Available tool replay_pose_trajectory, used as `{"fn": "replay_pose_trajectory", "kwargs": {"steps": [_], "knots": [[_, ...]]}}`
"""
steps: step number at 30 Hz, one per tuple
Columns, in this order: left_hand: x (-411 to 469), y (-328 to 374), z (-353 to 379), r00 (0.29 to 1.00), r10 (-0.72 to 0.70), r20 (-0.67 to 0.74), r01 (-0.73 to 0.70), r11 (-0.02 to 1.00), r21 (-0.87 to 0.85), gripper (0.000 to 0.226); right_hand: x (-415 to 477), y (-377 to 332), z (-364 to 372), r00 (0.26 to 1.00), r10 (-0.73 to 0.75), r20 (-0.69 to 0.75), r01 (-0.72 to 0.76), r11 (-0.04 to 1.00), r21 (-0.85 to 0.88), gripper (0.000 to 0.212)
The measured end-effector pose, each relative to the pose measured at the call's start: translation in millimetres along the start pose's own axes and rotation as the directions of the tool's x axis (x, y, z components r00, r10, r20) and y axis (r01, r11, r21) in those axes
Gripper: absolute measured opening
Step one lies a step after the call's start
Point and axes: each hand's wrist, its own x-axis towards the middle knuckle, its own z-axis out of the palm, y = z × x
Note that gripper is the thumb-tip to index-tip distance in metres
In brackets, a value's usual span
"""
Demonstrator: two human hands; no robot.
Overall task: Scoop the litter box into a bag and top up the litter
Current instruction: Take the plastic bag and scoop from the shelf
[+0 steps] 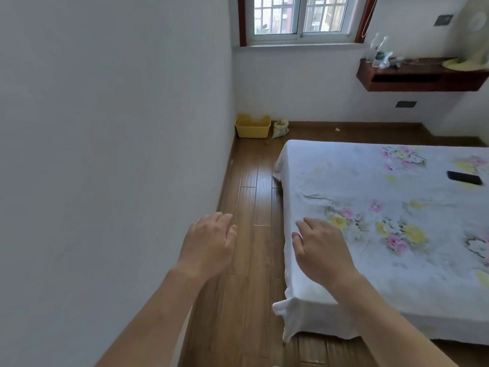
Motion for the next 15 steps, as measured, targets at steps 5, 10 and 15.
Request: {"fn": "replay_pose_trajectory", "kwargs": {"steps": [5, 10, 15], "knots": [[81.8, -5.3, -0.1, 1.000, -0.020, -0.017, 0.020, 1.000, 0.004, 0.036, 89.6, 18.2, 8.5, 1.000, -0.027, 0.002, 0.027, 1.000, 0.015, 0.020], [169.4, -24.5, 7.2, 0.998, -0.024, -0.055, 0.024, 1.000, -0.009, 0.033, 177.1, 27.8, 33.8, 0.998, -0.043, 0.049, 0.044, 0.999, -0.027, 0.029], [266.8, -54.8, 20.6, 0.997, -0.002, -0.080, 0.001, 1.000, -0.022, 0.039, 268.1, 28.8, 70.9, 0.998, -0.011, 0.069, 0.014, 0.998, -0.056, 0.036]]}}
